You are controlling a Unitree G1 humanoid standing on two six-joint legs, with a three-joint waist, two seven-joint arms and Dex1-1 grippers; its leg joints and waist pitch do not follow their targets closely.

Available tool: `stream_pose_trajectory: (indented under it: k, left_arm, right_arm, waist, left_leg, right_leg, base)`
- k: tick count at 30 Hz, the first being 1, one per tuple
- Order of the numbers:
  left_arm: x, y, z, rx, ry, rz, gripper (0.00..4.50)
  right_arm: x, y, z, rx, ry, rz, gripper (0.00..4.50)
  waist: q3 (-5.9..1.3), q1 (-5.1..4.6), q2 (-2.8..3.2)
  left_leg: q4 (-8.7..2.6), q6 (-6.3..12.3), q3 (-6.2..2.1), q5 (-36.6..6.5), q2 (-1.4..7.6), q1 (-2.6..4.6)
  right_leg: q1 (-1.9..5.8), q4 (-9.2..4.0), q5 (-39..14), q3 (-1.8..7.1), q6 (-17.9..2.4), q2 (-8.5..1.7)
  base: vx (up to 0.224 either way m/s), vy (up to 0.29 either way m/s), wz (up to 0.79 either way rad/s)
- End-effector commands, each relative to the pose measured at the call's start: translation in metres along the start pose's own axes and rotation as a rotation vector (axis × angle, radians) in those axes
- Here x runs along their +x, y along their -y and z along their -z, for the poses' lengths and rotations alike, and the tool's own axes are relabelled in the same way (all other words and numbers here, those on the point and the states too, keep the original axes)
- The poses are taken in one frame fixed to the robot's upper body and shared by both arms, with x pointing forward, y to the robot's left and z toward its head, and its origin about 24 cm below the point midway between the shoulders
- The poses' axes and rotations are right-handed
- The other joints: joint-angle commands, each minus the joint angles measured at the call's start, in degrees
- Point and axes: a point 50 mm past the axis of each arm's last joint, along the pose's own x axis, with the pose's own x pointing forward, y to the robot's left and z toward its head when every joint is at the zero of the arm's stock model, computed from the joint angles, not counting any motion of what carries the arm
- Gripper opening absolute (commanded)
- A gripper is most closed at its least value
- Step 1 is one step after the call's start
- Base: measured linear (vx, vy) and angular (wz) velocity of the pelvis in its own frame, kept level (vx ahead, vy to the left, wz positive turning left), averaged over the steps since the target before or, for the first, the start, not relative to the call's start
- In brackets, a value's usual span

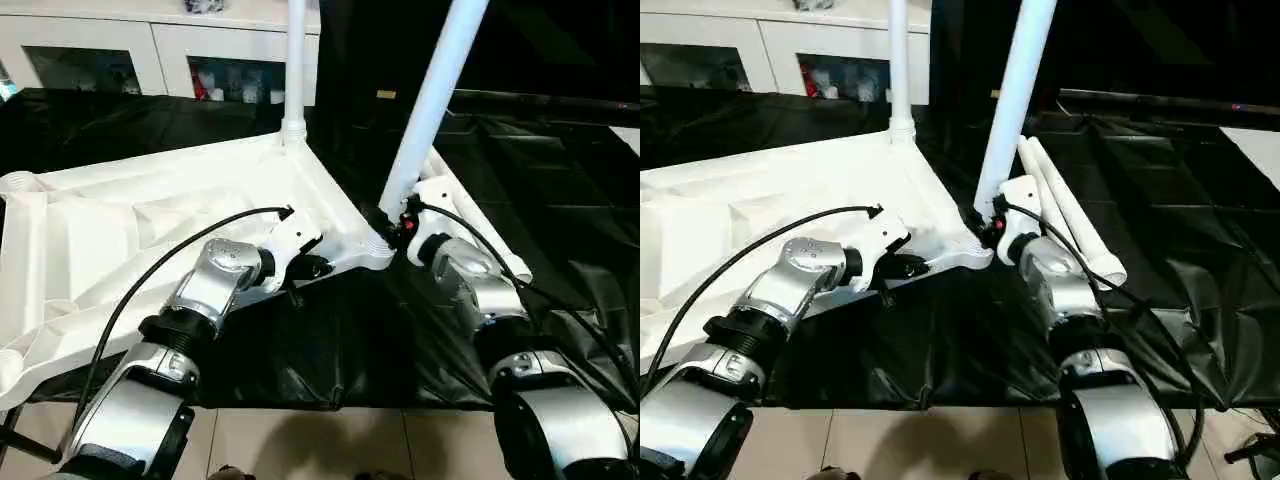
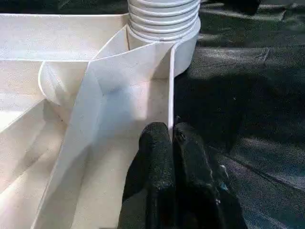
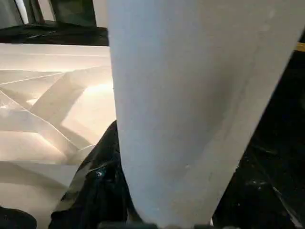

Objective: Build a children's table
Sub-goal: Insert table leg to table base

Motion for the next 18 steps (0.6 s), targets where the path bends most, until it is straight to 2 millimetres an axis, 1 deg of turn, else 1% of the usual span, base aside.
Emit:
stream_pose_trajectory:
  k: [1,2,3,6,7,8,10,11,13,14,15,17,18]
  left_arm:
    - [-0.002,0.0,-0.041,0.118,0.156,-0.023,0.0]
    - [-0.002,0.0,-0.041,0.121,0.153,-0.022,0.0]
    - [-0.002,0.0,-0.041,0.125,0.146,-0.021,0.0]
    - [-0.004,0.001,-0.04,0.131,0.139,-0.016,0.0]
    - [-0.005,0.0,-0.04,0.133,0.136,-0.012,0.0]
    - [-0.005,0.0,-0.039,0.133,0.135,-0.011,0.0]
    - [-0.006,0.0,-0.038,0.136,0.132,-0.005,0.0]
    - [-0.007,-0.001,-0.038,0.138,0.13,-0.001,0.0]
    - [-0.008,-0.001,-0.036,0.14,0.124,0.013,0.0]
    - [-0.009,-0.001,-0.035,0.14,0.122,0.018,0.0]
    - [-0.009,-0.001,-0.035,0.14,0.121,0.02,0.0]
    - [-0.011,-0.002,-0.033,0.148,0.116,0.032,0.0]
    - [-0.011,-0.002,-0.033,0.153,0.116,0.037,0.0]
  right_arm:
    - [-0.006,-0.017,0.05,0.073,-0.19,-0.03,1.87]
    - [-0.006,-0.017,0.05,0.071,-0.189,-0.029,1.87]
    - [-0.005,-0.018,0.049,0.067,-0.185,-0.025,2.22]
    - [-0.004,-0.017,0.046,0.069,-0.168,-0.026,2.22]
    - [-0.003,-0.017,0.044,0.075,-0.152,-0.032,2.46]
    - [-0.003,-0.017,0.043,0.075,-0.149,-0.035,2.63]
    - [-0.002,-0.017,0.041,0.075,-0.14,-0.047,2.78]
    - [-0.002,-0.017,0.039,0.073,-0.134,-0.056,2.93]
    - [-0.002,-0.016,0.036,0.072,-0.121,-0.078,3.1]
    - [-0.002,-0.015,0.035,0.07,-0.117,-0.082,3.14]
    - [-0.002,-0.014,0.035,0.069,-0.116,-0.084,3.24]
    - [-0.003,-0.012,0.032,0.059,-0.106,-0.103,3.49]
    - [-0.004,-0.011,0.032,0.049,-0.106,-0.108,3.55]
  waist:
    - [-3.7,-0.09,0.68]
    - [-3.71,-0.11,0.68]
    - [-3.66,-0.22,0.6]
    - [-3.67,-0.4,0.69]
    - [-3.71,-0.34,0.73]
    - [-3.72,-0.35,0.71]
    - [-3.87,-0.28,0.93]
    - [-3.98,-0.19,0.91]
    - [-3.92,-0.2,1.02]
    - [-3.9,-0.19,1.11]
    - [-3.92,-0.23,1.01]
    - [-3.91,-0.22,1.22]
    - [-3.92,-0.25,1.17]
  left_leg:
    - [-4.32,-0.68,-0.98,-22.9,1.77,1.38]
    - [-4.35,-0.84,-1.03,-23.3,1.83,1.41]
    - [-4.39,-1.0,-1.06,-23.8,1.84,1.39]
    - [-4.4,-1.15,-1.07,-24.3,1.81,1.44]
    - [-4.38,-1.15,-1.05,-24.2,1.82,1.42]
    - [-4.42,-1.11,-1.07,-24.0,1.82,1.37]
    - [-4.29,-1.0,-0.98,-22.9,1.83,1.37]
    - [-4.3,-0.77,-0.95,-21.8,1.85,1.23]
    - [-4.25,-0.15,-0.82,-20.8,1.8,1.16]
    - [-4.27,-0.07,-0.83,-20.7,1.79,1.14]
    - [-4.24,0.07,-0.81,-20.4,1.79,1.1]
    - [-4.23,0.12,-0.79,-20.2,1.83,1.16]
    - [-4.24,0.14,-0.8,-20.3,1.83,1.14]
  right_leg:
    - [1.89,-4.57,-20.3,1.51,-11.4,-2.37]
    - [1.89,-4.57,-20.7,1.51,-11.4,-2.41]
    - [1.83,-4.63,-21.3,1.5,-11.2,-2.38]
    - [1.75,-4.65,-21.3,1.52,-11.2,-2.32]
    - [1.76,-4.6,-20.6,1.58,-11.3,-2.34]
    - [1.82,-4.54,-20.3,1.57,-11.3,-2.3]
    - [1.88,-4.43,-18.4,1.67,-12.1,-2.41]
    - [2.13,-4.14,-16.7,1.63,-12.5,-2.34]
    - [2.21,-4.07,-15.4,1.62,-12.9,-2.31]
    - [2.26,-4.03,-15.2,1.59,-13.0,-2.27]
    - [2.33,-4.0,-15.0,1.59,-13.0,-2.3]
    - [2.34,-3.94,-14.4,1.58,-13.5,-2.27]
    - [2.37,-3.96,-14.4,1.58,-13.5,-2.25]
  base:
    - [0.0,0.0,0.0]
    - [0.0,0.0,0.0]
    - [0.0,0.0,0.0]
    - [0.0,0.0,0.0]
    - [0.0,0.0,0.0]
    - [0.0,0.0,0.0]
    - [0.0,0.0,0.0]
    - [0.0,0.0,0.0]
    - [0.0,0.0,0.0]
    - [0.0,0.0,0.0]
    - [0.0,0.0,0.0]
    - [0.0,0.0,0.0]
    - [0.0,0.0,0.0]
